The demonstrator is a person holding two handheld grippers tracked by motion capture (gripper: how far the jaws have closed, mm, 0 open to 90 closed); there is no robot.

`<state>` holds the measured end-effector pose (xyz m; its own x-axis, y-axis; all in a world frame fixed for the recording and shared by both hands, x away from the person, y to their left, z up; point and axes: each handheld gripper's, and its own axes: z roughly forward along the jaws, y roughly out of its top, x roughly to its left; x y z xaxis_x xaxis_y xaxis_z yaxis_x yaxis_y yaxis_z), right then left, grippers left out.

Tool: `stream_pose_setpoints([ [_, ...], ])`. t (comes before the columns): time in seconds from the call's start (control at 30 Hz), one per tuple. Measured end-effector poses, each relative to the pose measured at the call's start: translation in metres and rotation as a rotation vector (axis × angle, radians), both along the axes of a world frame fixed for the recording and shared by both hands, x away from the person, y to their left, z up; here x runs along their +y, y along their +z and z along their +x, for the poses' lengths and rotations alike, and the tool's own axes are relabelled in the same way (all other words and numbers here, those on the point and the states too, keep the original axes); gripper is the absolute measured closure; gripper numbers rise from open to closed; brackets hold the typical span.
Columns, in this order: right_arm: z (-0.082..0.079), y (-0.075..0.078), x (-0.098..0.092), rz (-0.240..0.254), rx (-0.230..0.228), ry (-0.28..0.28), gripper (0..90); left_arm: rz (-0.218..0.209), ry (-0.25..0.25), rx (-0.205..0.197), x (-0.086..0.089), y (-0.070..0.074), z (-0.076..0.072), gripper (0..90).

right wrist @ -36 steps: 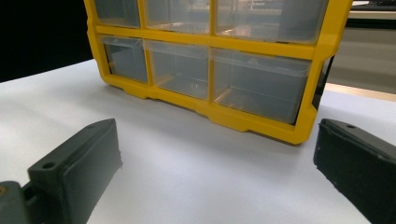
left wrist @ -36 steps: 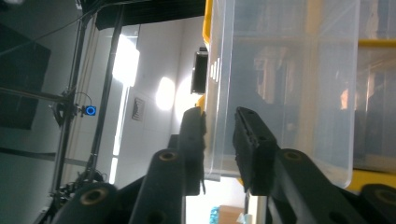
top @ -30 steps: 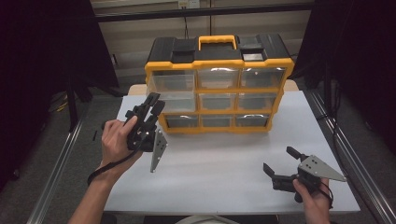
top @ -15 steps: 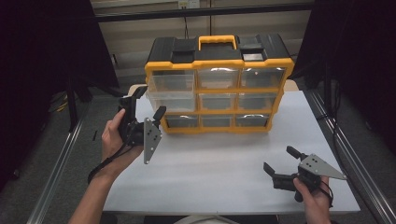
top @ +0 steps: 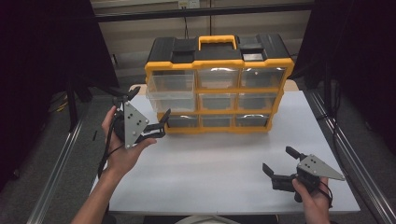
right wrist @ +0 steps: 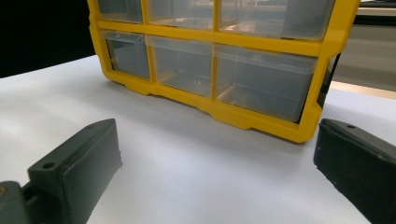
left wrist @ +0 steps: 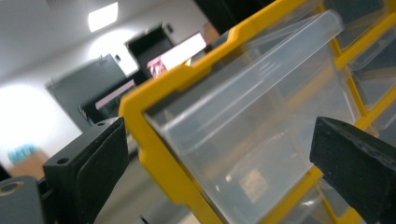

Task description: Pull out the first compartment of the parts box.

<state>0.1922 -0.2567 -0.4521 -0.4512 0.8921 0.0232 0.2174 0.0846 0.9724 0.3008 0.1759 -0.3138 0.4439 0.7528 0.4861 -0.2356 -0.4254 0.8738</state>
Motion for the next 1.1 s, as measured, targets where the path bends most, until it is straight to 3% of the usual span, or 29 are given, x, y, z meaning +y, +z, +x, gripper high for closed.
stream_pose_setpoints([
  [0.07,0.000,0.000,0.002,0.000,-0.001,0.004,0.0,-0.055,0.023,0.050,0.001,-0.001,0.003,2.0],
  [0.13,0.000,0.000,0.002,-0.007,0.001,0.004,0.0,-0.133,0.013,0.113,0.003,-0.003,0.005,1.8],
  [0.2,0.000,0.000,0.003,-0.004,-0.002,-0.002,0.0,-0.171,0.022,0.146,0.006,-0.004,0.006,1.8],
  [0.4,0.002,0.000,0.002,-0.006,0.004,-0.001,0.0,-0.245,0.016,0.194,0.015,-0.020,0.019,2.7],
  [0.57,0.000,0.000,0.003,-0.009,0.006,0.007,0.0,-0.307,0.018,0.278,0.023,-0.039,0.026,3.1],
  [0.63,0.001,-0.001,0.002,-0.008,0.004,0.008,0.0,-0.304,0.014,0.287,0.025,-0.049,0.027,3.3],
  [0.7,0.002,-0.001,0.002,-0.003,0.013,0.007,0.0,-0.261,0.030,0.280,0.025,-0.057,0.026,3.3],
  [0.77,0.002,-0.001,0.002,-0.007,0.009,0.002,0.0,-0.248,0.026,0.290,0.025,-0.063,0.024,3.6],
  [0.93,0.003,-0.001,0.003,-0.009,0.012,0.008,0.0,-0.257,0.020,0.274,0.030,-0.077,0.014,4.1],
  [1.0,0.002,-0.001,0.002,-0.012,0.011,0.004,0.0,-0.245,0.021,0.295,0.035,-0.083,0.010,4.7],
  [1.1,0.002,-0.001,0.002,-0.009,0.016,-0.003,0.0,-0.315,0.020,0.347,0.044,-0.096,0.009,5.9],
])
